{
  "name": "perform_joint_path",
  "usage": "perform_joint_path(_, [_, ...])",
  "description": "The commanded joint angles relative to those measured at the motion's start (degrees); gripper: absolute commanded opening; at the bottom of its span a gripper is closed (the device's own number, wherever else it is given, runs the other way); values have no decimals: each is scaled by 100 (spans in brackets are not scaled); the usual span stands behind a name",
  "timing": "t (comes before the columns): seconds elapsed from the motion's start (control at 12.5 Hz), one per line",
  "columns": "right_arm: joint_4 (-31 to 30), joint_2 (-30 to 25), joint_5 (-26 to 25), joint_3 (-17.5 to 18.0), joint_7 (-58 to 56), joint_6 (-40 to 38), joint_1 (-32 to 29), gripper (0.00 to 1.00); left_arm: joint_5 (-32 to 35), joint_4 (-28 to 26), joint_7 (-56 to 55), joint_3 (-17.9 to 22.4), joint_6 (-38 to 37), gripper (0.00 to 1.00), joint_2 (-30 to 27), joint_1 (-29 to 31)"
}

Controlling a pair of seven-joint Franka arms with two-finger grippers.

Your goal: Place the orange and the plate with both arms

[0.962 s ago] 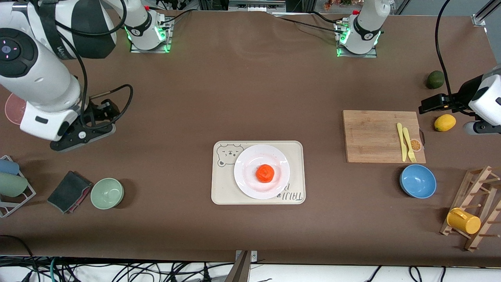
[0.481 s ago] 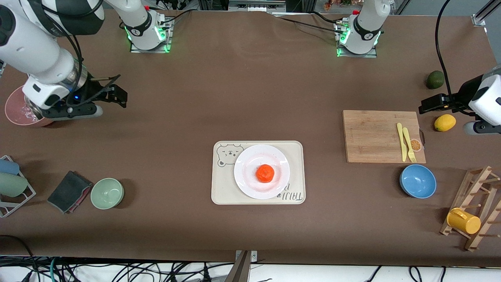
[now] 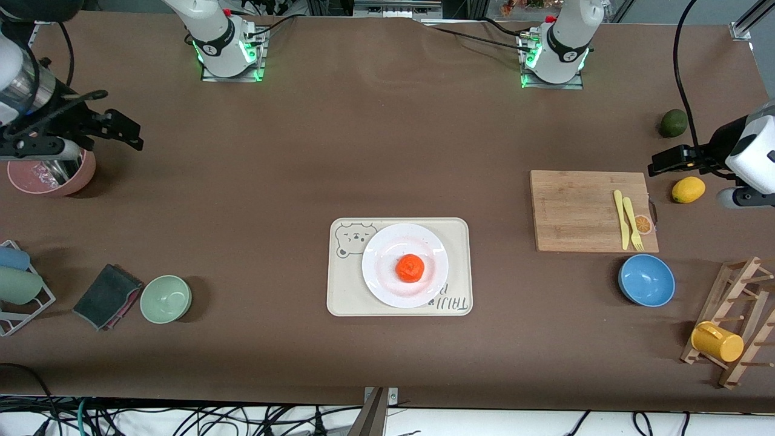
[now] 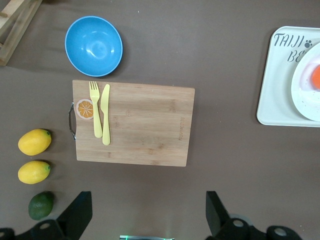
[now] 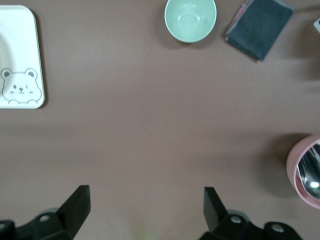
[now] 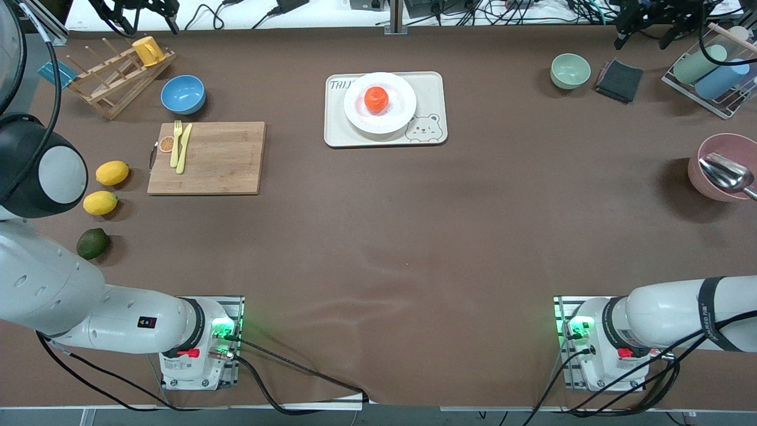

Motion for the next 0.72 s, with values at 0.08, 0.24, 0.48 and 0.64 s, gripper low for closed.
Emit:
perform_joint_path(0.08, [421,170,120,-392,-113,-352,302,100,-137,31,109,17,-20,100,-15,31])
perform_joint_path(0.24, [614,302,94,-375,-105,-334,337,100,-137,31,109,17,-20,100,-15,31])
perform_joint_path(0.48, [676,338,94,-357,-96,-299,337,100,-137,31,109,17,-20,100,-15,31])
perform_joint_path(0.64, [685,355,111,-339,-105,-290,293,100,-137,31,109,17,-20,100,-15,31])
